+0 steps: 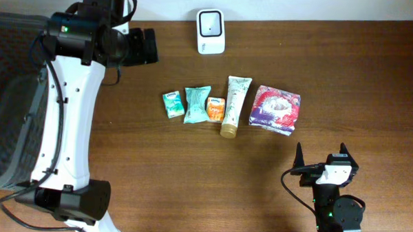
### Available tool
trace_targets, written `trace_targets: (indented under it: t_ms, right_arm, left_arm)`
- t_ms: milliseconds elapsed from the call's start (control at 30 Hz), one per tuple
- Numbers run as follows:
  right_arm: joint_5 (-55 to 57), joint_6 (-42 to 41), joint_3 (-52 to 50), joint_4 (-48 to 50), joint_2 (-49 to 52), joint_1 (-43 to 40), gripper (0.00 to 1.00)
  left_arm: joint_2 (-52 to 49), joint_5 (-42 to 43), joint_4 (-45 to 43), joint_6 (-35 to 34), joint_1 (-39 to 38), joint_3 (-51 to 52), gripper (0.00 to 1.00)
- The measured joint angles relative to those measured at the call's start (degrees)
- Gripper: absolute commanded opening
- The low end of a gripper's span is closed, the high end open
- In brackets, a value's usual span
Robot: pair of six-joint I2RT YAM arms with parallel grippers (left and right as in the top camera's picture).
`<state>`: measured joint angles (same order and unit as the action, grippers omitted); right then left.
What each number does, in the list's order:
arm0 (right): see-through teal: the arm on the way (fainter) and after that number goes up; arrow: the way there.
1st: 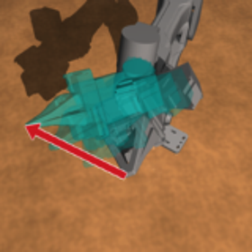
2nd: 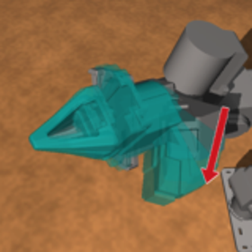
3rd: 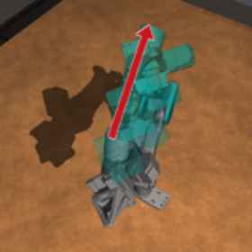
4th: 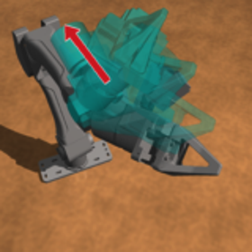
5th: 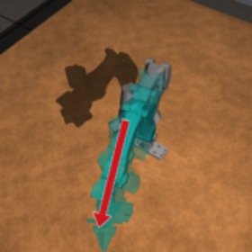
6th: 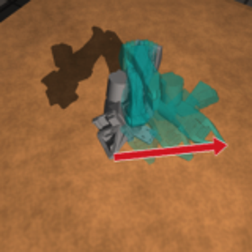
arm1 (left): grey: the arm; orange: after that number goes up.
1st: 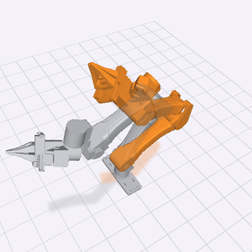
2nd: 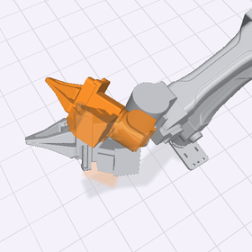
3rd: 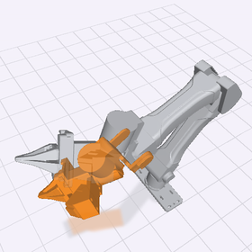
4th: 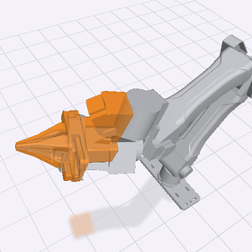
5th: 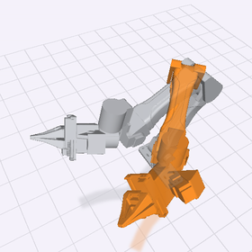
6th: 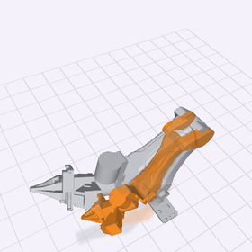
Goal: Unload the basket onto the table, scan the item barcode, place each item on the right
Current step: 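Move the right gripper to the floral package and grasp it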
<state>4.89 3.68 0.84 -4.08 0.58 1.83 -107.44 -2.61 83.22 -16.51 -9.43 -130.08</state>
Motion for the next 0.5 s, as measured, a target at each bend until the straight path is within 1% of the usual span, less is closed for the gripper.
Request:
trace_targets:
  t_ms: [133,233,333,500]
  right_arm:
    - [0.0,0.0,0.0,0.0,0.0,0.0,0.99]
    - [0.0,0.1,0.0,0.0,0.0,0.0,0.99]
    - [2.6,2.6,0.0,0.3,0.0,0.0,0.99]
    - [3.9,4.0,0.0,0.7,0.0,0.0,0.99]
  left_arm:
    - [0.0,-2.2,3.7,0.0,0.4,0.0,0.99]
    - [0.0,-2.7,3.8,0.0,0.4,0.0,0.99]
    - [0.0,-2.8,3.8,0.0,0.4,0.0,0.99]
    - [0.0,-2.9,3.8,0.0,0.4,0.0,0.99]
